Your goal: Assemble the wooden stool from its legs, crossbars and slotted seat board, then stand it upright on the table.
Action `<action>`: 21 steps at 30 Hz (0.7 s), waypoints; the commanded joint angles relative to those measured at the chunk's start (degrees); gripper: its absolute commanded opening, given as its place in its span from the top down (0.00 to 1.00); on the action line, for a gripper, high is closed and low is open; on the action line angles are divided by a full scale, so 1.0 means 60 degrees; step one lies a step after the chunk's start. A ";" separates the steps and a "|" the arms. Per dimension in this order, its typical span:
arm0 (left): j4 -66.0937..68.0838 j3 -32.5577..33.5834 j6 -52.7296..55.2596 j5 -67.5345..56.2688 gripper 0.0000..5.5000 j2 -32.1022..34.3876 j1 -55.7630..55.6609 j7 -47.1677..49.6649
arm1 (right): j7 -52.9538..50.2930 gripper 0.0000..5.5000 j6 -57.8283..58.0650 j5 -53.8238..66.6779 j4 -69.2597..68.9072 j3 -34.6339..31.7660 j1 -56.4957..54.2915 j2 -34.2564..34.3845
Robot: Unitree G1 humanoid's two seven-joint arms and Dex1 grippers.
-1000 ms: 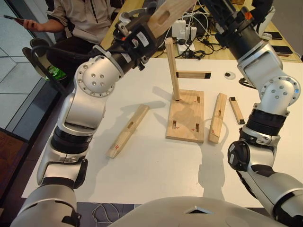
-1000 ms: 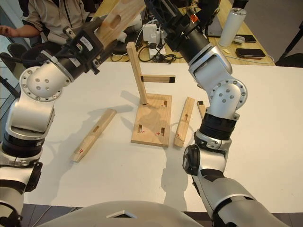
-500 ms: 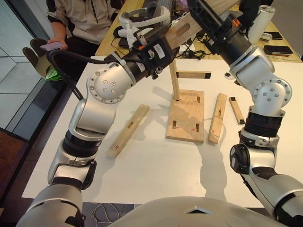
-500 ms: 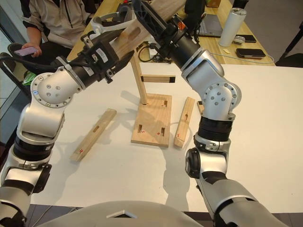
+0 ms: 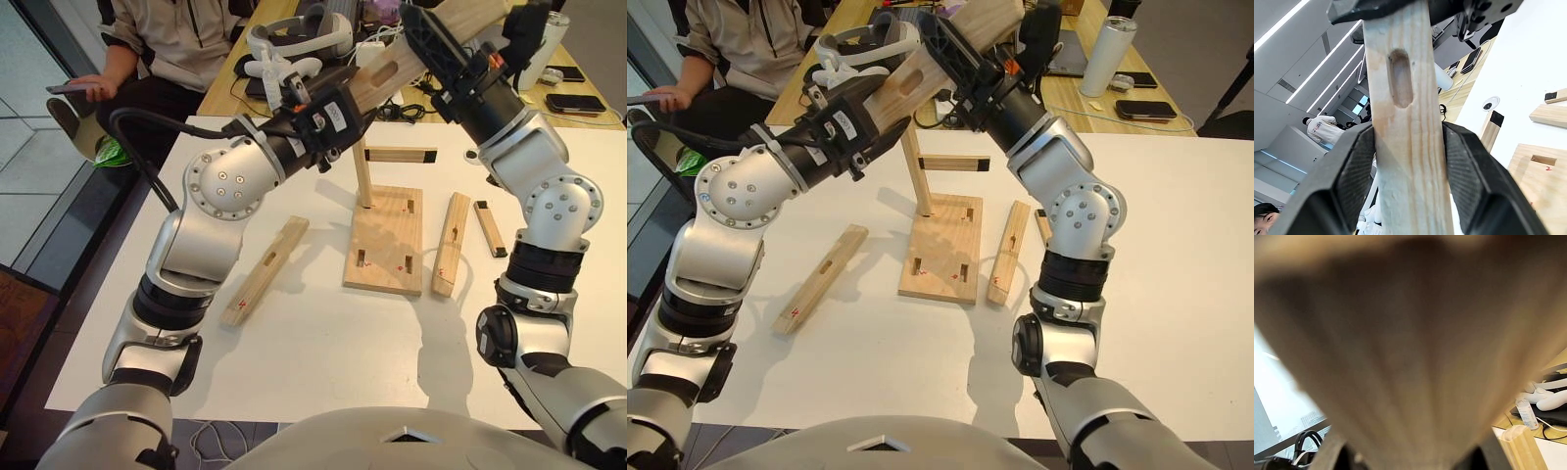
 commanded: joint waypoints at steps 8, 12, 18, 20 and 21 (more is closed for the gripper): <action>0.0151 -0.0009 0.0331 -0.0144 0.42 0.0241 0.0154 -0.0855 | -0.0242 0.82 -0.0274 0.0004 0.0125 -0.0128 -0.0334 -0.0175; 0.0652 0.0691 0.0465 -0.0146 0.42 0.0402 -0.0006 -0.0751 | 0.0006 0.82 -0.0570 -0.0563 0.0805 -0.0408 -0.0726 -0.1141; 0.1298 0.1025 0.1059 -0.0059 0.42 0.0750 0.0411 -0.0783 | -0.0308 0.82 -0.1712 -0.1420 0.2314 -0.1510 -0.1677 -0.2809; 0.1047 0.0483 0.1203 0.0088 0.42 0.1223 0.1056 -0.1328 | -0.0817 0.82 -0.2321 -0.1801 0.3004 -0.2011 -0.2014 -0.3228; 0.0857 0.0200 0.1255 0.0130 0.42 0.1436 0.1373 -0.1609 | -0.1046 0.82 -0.2588 -0.1961 0.3343 -0.2238 -0.2139 -0.3416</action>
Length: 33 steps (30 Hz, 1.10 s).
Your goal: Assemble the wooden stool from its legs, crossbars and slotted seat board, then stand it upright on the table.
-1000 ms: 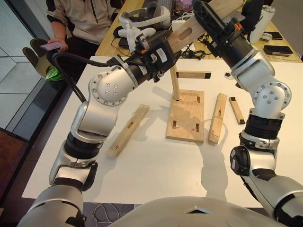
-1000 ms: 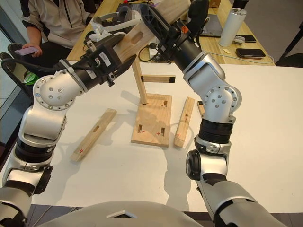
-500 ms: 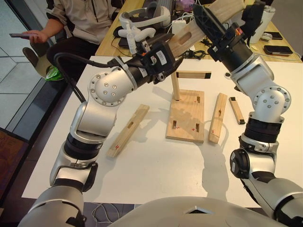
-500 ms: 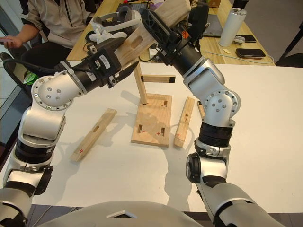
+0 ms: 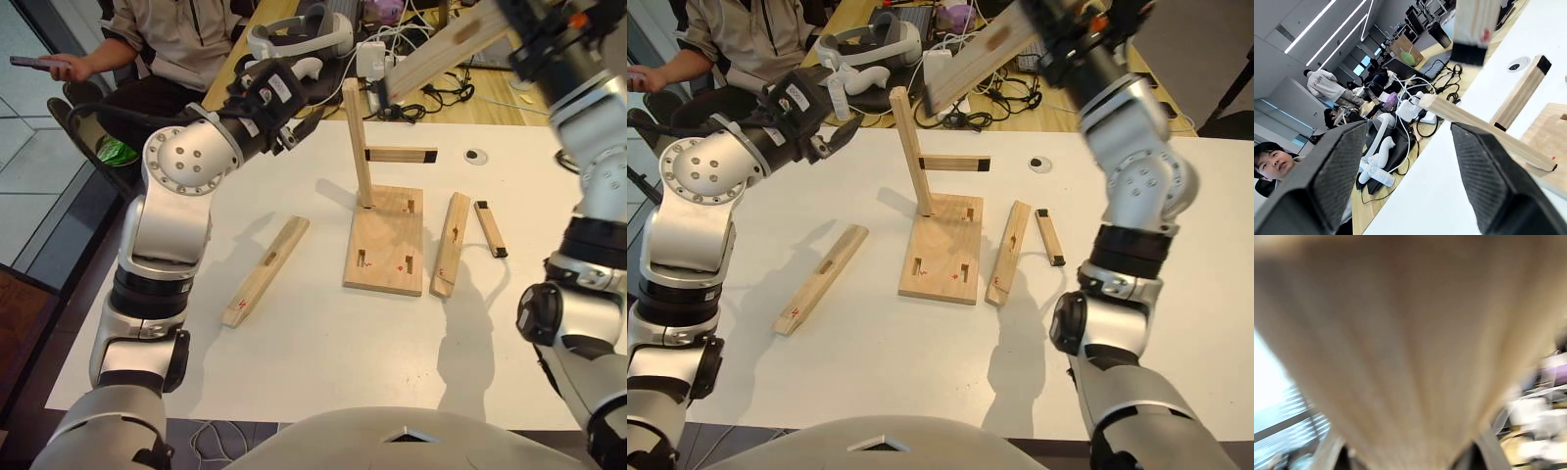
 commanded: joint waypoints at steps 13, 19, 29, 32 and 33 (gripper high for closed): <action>-0.0678 -0.2789 0.1094 0.0916 0.42 -0.0027 0.1530 -0.1235 | -0.1521 0.82 0.0141 -0.0141 0.1003 -0.1550 0.2466 -0.0075; 0.1037 -0.3647 0.0847 0.1305 0.42 -0.1646 0.0286 -0.0869 | -0.1534 0.82 0.0305 0.0186 0.1107 -0.1421 0.2962 0.0914; 0.1485 -0.4137 0.0334 0.1703 0.42 -0.1753 0.0216 -0.1207 | -0.2114 0.82 0.1028 0.0039 0.0822 -0.1042 0.3583 0.1449; 0.1524 -0.4153 0.0281 0.1764 0.42 -0.1781 0.0209 -0.1227 | -0.2226 0.82 0.1025 -0.0109 0.0894 -0.0895 0.3528 0.1475; 0.1521 -0.4184 0.0256 0.1796 0.42 -0.1757 0.0231 -0.1256 | -0.2295 0.82 0.1045 -0.0235 0.0934 -0.0786 0.3491 0.1434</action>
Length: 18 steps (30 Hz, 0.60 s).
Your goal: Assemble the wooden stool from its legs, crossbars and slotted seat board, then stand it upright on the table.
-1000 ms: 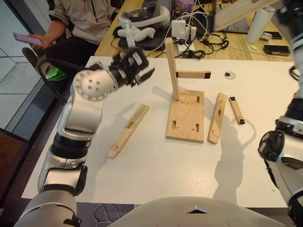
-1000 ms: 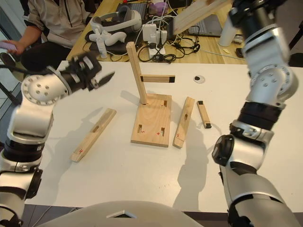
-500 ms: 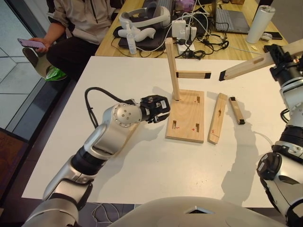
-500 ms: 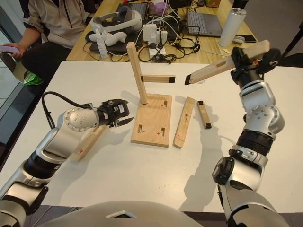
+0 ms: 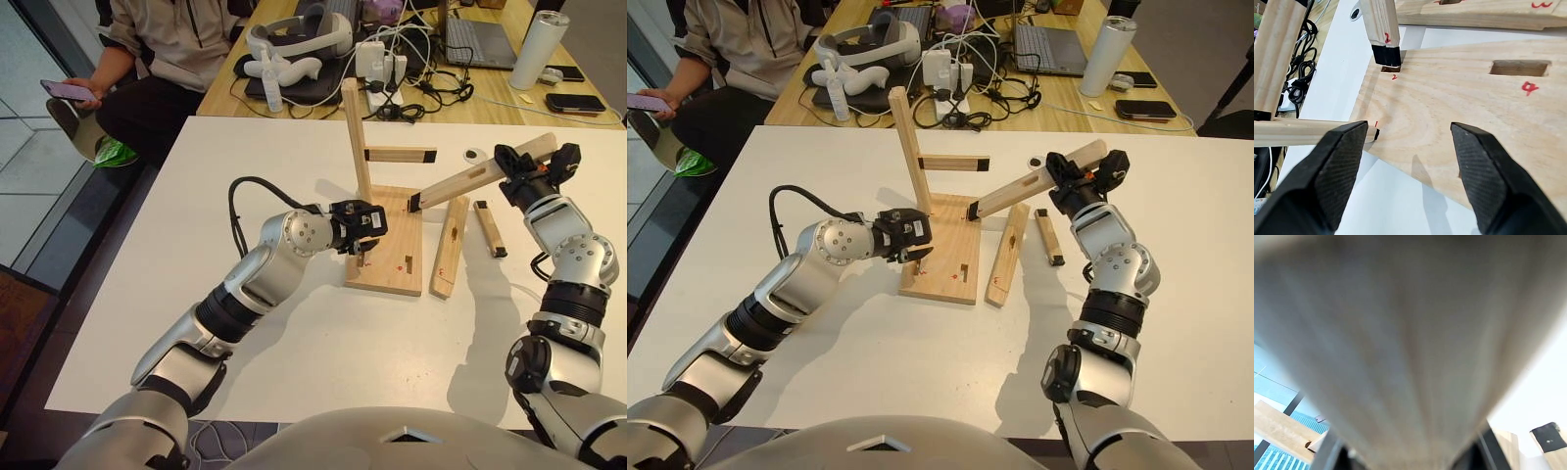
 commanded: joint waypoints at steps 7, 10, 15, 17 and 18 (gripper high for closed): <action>0.0322 -0.0304 0.0701 -0.0159 0.42 -0.0349 0.0320 -0.0678 | -0.0831 0.82 0.0436 -0.1389 0.0111 0.1181 -0.0853 -0.0546; 0.1312 -0.0296 0.1382 -0.0397 0.42 -0.1041 0.0019 -0.0641 | -0.1045 0.82 0.0595 -0.1534 0.0096 0.1394 -0.1279 -0.0500; 0.2366 -0.0509 0.1304 -0.0334 0.42 -0.1276 -0.0533 -0.0756 | -0.1039 0.82 0.0800 -0.1706 0.0251 0.1558 -0.1586 -0.0457; 0.2365 -0.0551 0.1343 -0.0421 0.42 -0.1299 -0.0513 -0.0850 | -0.0967 0.82 0.0903 -0.1725 0.0261 0.1540 -0.1563 -0.0471; 0.2293 -0.0631 0.1372 -0.0433 0.42 -0.1281 -0.0446 -0.0906 | -0.0915 0.82 0.0966 -0.1705 0.0265 0.1514 -0.1563 -0.0482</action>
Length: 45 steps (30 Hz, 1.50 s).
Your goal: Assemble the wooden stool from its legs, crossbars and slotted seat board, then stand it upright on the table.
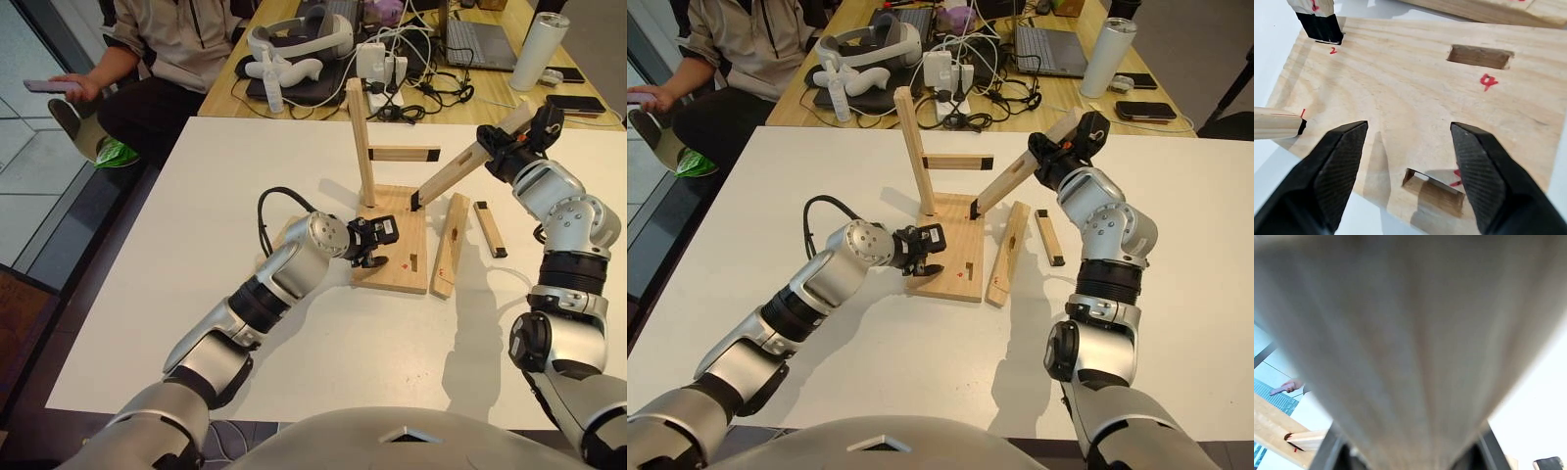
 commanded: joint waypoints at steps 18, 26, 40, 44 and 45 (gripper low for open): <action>-0.0159 0.0511 0.2624 -0.0861 0.42 -0.2888 0.1116 0.2195 | 0.2479 0.82 0.0790 -0.1255 0.3071 0.1080 -0.1882 -0.1757; 0.0289 0.0279 0.2344 -0.0920 0.42 -0.3003 0.0939 0.2758 | 0.4010 0.82 0.0081 -0.2142 0.4272 0.2007 -0.2954 -0.1773; 0.0675 -0.0090 0.2151 -0.0837 0.42 -0.3090 0.0844 0.3341 | 0.4579 0.82 0.0163 -0.2027 0.2078 0.1649 -0.1279 -0.1450; 0.0645 -0.0162 0.2153 -0.0867 0.42 -0.3078 0.0880 0.3432 | 0.4303 0.82 0.0415 -0.2049 0.1764 0.1443 -0.0791 -0.1543; 0.0651 -0.0174 0.2143 -0.0871 0.42 -0.3076 0.0880 0.3446 | 0.4232 0.82 0.0465 -0.2058 0.1735 0.1412 -0.0744 -0.1549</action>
